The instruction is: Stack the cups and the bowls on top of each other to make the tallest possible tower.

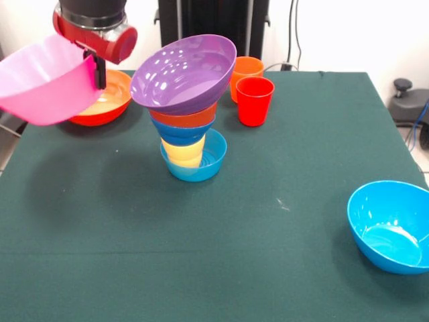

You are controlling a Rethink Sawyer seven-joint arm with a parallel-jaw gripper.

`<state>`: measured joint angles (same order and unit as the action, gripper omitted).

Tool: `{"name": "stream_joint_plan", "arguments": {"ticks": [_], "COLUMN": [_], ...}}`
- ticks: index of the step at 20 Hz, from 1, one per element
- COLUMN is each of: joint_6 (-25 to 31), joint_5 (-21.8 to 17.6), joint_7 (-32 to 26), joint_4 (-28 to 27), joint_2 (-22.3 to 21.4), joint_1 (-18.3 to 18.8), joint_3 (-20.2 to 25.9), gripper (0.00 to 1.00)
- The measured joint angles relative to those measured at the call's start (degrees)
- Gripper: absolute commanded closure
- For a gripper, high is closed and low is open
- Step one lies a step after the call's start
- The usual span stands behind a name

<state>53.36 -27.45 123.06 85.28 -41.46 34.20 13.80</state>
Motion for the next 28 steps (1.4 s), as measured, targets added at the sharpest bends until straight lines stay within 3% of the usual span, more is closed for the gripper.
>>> {"name": "stream_joint_plan", "arguments": {"ticks": [19, 28], "joint_6": [4.72, 5.21], "joint_5": [5.57, 6.63], "joint_7": [0.00, 0.00], "joint_4": [0.03, -0.28], "joint_2": [-5.95, -7.47], "joint_1": [-1.41, -4.78], "joint_3": [1.14, 1.15], "gripper": [1.00, 1.00]}}
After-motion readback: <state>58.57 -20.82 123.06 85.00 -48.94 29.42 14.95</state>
